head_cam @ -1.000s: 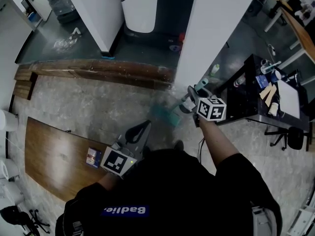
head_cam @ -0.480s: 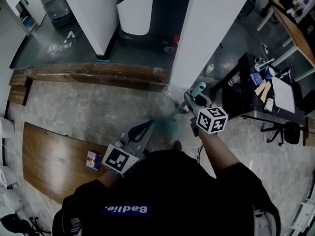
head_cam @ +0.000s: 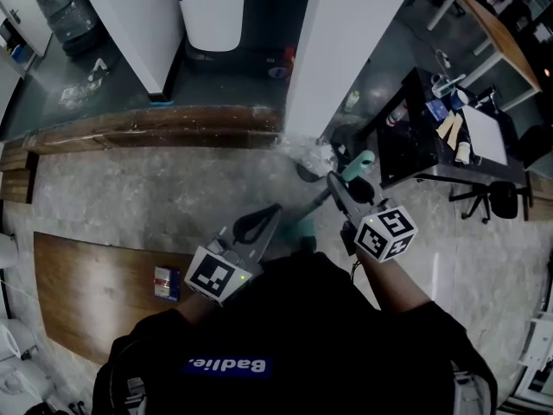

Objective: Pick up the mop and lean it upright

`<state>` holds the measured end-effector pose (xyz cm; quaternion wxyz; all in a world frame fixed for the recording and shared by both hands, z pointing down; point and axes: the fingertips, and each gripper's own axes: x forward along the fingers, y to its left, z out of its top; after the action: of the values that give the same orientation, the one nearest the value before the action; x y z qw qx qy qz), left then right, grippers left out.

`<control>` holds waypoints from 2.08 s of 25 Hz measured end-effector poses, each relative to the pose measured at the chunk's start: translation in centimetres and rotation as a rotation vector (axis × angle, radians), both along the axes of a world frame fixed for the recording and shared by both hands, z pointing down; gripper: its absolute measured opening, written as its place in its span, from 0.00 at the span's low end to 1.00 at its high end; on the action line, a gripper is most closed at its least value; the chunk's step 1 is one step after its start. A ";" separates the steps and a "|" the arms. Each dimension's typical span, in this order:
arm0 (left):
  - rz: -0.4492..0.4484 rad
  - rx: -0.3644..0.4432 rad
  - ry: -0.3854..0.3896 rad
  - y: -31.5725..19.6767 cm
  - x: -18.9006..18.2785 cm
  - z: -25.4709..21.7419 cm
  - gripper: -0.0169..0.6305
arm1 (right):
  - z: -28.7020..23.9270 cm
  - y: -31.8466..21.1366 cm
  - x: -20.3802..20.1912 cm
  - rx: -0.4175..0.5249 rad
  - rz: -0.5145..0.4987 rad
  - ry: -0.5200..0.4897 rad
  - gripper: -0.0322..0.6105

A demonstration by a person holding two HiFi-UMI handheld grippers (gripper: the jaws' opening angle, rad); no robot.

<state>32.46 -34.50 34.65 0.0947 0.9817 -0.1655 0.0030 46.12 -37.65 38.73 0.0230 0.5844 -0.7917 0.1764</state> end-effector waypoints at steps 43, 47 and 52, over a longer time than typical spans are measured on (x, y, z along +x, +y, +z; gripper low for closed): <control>-0.093 0.070 -0.087 7.0 5.2 -1.5 0.06 | -3.9 11.0 -3.5 0.156 -0.284 -0.006 0.22; -0.206 0.063 -0.156 8.9 4.8 -1.2 0.06 | -3.1 12.2 -3.0 0.167 -0.382 -0.040 0.22; -0.302 0.034 -0.193 11.0 4.2 -0.1 0.06 | -1.9 13.3 -3.5 0.153 -0.470 -0.087 0.23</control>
<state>36.67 -23.51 34.51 0.0608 0.9423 -0.3193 0.0802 42.62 -24.38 36.81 -0.0154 0.3761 -0.9172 0.1307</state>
